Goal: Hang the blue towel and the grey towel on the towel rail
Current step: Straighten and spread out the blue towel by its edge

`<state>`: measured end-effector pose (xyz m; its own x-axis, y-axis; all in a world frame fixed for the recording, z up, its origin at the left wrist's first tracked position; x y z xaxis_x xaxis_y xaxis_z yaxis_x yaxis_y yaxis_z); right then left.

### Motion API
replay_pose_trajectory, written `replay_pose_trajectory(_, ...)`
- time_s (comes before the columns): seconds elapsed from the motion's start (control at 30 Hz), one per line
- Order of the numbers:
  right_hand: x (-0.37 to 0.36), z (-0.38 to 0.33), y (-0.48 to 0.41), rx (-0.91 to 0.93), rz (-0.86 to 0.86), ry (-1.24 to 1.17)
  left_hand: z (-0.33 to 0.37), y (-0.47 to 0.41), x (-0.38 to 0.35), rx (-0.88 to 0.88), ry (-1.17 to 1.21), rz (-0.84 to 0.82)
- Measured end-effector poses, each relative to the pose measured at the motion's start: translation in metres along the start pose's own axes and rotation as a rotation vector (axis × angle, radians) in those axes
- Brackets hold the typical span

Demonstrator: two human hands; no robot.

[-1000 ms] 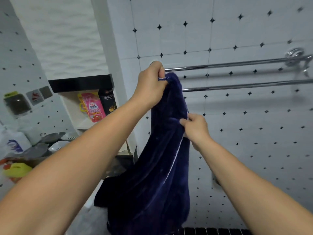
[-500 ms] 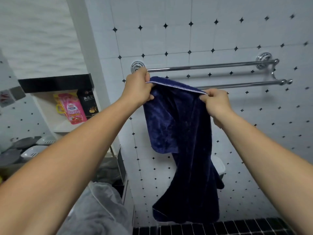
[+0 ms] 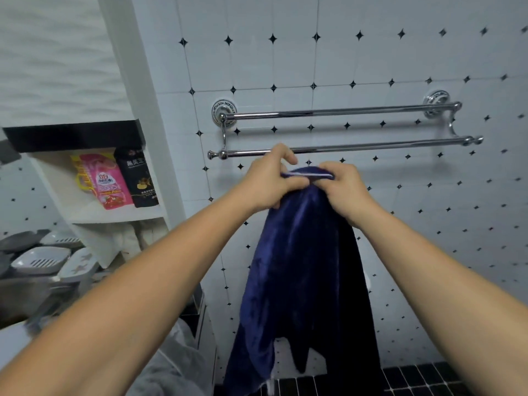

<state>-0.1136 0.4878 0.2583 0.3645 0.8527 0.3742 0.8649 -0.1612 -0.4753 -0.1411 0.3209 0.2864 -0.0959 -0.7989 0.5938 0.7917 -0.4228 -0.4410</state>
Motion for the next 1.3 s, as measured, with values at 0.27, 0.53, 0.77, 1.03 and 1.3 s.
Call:
replay_pose_trajectory(0.27, 0.027, 0.009, 0.002, -0.102, 0.022, -0.1, -0.069, 0.043, -0.012, 0.345, 0.244, -0.284)
replay_pose_trajectory(0.53, 0.0, 0.001, 0.022, -0.039, -0.336, -0.19, -0.012, 0.008, -0.002, -0.029, 0.254, -0.12)
replay_pose_trajectory(0.77, -0.014, -0.002, 0.026, -0.038, -0.341, -0.119, -0.031, 0.022, -0.003, 0.093, 0.385, -0.2)
replay_pose_trajectory(1.03, 0.011, -0.003, 0.01, -0.106, -0.066, -0.12, -0.074, 0.041, 0.033, 0.343, 0.407, -0.152)
replay_pose_trajectory(1.3, -0.005, -0.026, 0.008, -0.089, -0.348, -0.163, -0.01, -0.005, 0.02, 0.023, 0.2, -0.178)
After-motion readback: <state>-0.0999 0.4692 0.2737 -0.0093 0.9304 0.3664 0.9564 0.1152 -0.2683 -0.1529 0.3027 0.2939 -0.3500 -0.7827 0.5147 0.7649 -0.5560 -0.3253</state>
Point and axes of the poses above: each hand's wrist, its own y-axis away from the middle knuckle, its own x-axis out of the back of the hand, z = x × y, the point moved 1 cm from there along -y, towards the middle knuckle, and after that the axes turned 2 degrees about y, right-handed, at the moved point
